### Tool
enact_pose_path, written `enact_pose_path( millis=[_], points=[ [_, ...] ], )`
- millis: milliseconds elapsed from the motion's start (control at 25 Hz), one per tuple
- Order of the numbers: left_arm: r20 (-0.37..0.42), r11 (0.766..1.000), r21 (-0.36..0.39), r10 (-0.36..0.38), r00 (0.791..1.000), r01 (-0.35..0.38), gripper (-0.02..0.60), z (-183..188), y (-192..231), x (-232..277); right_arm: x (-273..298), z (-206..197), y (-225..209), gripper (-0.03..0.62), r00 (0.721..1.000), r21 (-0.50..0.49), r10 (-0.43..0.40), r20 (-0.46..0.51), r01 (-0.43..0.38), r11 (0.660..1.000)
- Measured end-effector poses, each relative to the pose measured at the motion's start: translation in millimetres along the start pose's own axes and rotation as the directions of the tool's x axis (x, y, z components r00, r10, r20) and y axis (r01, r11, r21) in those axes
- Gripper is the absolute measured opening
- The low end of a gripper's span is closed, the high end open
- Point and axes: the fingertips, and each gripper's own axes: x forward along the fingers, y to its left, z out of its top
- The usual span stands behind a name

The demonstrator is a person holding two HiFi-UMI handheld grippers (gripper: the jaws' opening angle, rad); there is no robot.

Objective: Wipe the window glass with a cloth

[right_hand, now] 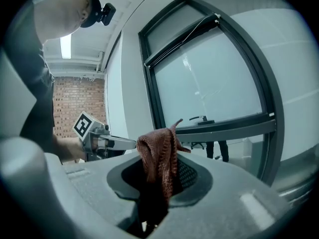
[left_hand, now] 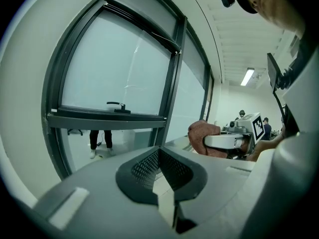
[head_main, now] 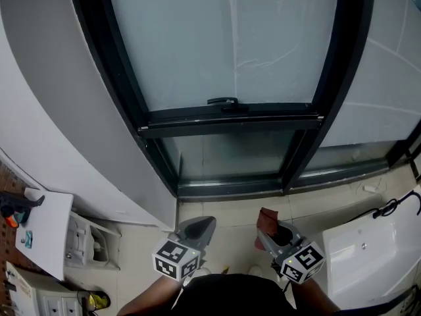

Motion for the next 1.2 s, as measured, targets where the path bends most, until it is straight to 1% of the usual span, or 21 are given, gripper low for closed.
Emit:
enact_pose_path(
  millis=[200, 680, 1200],
  points=[
    [0.008, 1.0, -0.005, -0.026, 1.0, 0.026, 0.017, 2.3, -3.9, 0.1, -1.8, -3.5, -2.0, 0.072, 1.0, 0.002, -0.016, -0.014, 0.016, 1.0],
    [0.022, 1.0, -0.001, -0.025, 0.999, 0.025, 0.017, 2.8, -8.6, -2.4, -5.5, -1.0, 1.6, 0.072, 1.0, -0.022, -0.009, -0.017, 0.009, 1.0],
    [0.033, 1.0, 0.007, -0.018, 0.999, 0.018, 0.017, 7.9, -8.1, -2.4, -6.5, -5.0, 4.2, 0.072, 1.0, -0.023, -0.002, -0.02, 0.002, 1.0]
  ],
)
